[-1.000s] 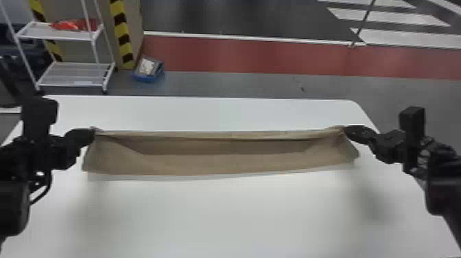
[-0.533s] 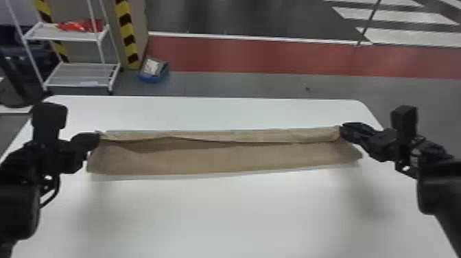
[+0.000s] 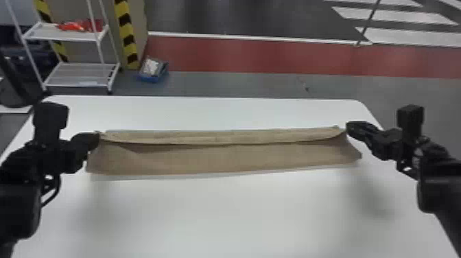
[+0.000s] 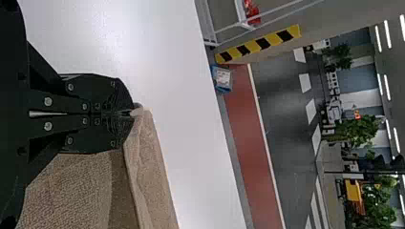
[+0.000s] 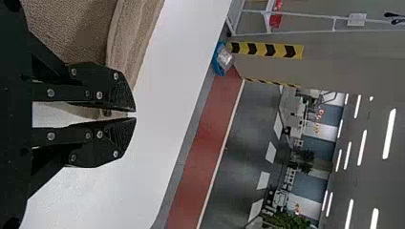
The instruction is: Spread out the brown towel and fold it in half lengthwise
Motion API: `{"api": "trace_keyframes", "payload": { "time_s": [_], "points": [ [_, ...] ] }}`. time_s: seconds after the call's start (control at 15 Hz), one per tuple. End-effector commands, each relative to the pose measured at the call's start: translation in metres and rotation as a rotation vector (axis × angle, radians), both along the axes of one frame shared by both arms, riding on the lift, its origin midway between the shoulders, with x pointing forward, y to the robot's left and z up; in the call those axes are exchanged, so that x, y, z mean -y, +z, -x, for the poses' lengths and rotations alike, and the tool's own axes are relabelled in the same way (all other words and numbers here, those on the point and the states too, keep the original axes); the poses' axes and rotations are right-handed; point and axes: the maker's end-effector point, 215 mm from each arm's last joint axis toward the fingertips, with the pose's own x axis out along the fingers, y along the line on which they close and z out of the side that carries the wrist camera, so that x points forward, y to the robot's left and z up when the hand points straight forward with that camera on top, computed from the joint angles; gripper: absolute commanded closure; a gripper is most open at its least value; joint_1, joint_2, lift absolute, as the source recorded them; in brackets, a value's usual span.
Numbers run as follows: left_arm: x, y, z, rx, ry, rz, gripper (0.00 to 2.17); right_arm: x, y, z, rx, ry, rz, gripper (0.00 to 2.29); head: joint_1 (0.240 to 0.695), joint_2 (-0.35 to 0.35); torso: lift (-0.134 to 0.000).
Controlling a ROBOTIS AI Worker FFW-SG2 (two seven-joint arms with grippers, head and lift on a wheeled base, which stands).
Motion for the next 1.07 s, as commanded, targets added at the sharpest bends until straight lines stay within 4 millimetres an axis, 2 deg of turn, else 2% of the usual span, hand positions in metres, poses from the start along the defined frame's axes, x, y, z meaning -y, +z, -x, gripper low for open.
{"api": "trace_keyframes", "payload": {
  "time_s": [0.0,0.07,0.13,0.2,0.27,0.33,0.6,0.67,0.73,0.8,0.93,1.0],
  "points": [
    [0.000,-0.003,0.002,-0.011,0.000,0.001,1.11,0.011,0.002,0.004,0.005,-0.010,-0.001,0.98,0.695,-0.112,-0.125],
    [-0.001,-0.005,0.004,-0.014,0.000,-0.002,1.16,0.017,0.003,0.006,0.000,-0.014,0.009,1.00,0.695,-0.115,-0.125],
    [-0.003,-0.006,0.006,-0.011,0.002,-0.007,1.42,0.024,0.004,0.008,-0.003,-0.020,0.011,1.00,0.695,-0.119,-0.125],
    [-0.006,-0.007,0.008,-0.007,0.008,-0.012,1.54,0.030,0.003,0.009,-0.014,-0.031,-0.003,1.15,0.695,-0.123,-0.125],
    [-0.007,-0.008,0.009,-0.010,0.007,-0.013,1.55,0.029,0.002,0.007,-0.022,-0.030,-0.022,1.29,0.695,-0.130,-0.125],
    [-0.005,-0.011,0.010,-0.014,0.002,-0.013,1.61,0.029,0.002,0.007,-0.024,-0.033,-0.034,1.30,0.695,-0.133,-0.125],
    [-0.005,-0.013,0.012,-0.014,0.014,-0.019,1.60,0.027,0.004,0.003,-0.014,-0.058,-0.091,1.29,0.695,-0.137,-0.125],
    [-0.008,-0.010,0.010,0.002,0.035,-0.031,1.34,0.026,0.003,0.002,-0.013,-0.061,-0.090,1.29,0.695,-0.135,-0.125],
    [-0.008,-0.005,0.007,0.022,0.034,-0.038,0.98,0.027,0.004,0.002,-0.013,-0.063,-0.091,1.29,0.695,-0.133,-0.125],
    [-0.008,-0.001,0.004,0.040,0.036,-0.050,0.37,0.030,0.004,0.004,-0.012,-0.067,-0.093,1.29,0.695,-0.131,-0.125],
    [-0.005,0.008,-0.002,0.078,0.036,-0.064,0.03,0.033,0.001,0.008,-0.013,-0.069,-0.098,1.29,0.695,-0.130,-0.125],
    [-0.002,0.013,-0.004,0.107,0.032,-0.067,0.02,0.033,0.000,0.009,-0.014,-0.070,-0.099,1.29,0.695,-0.134,-0.125]
  ]
}}
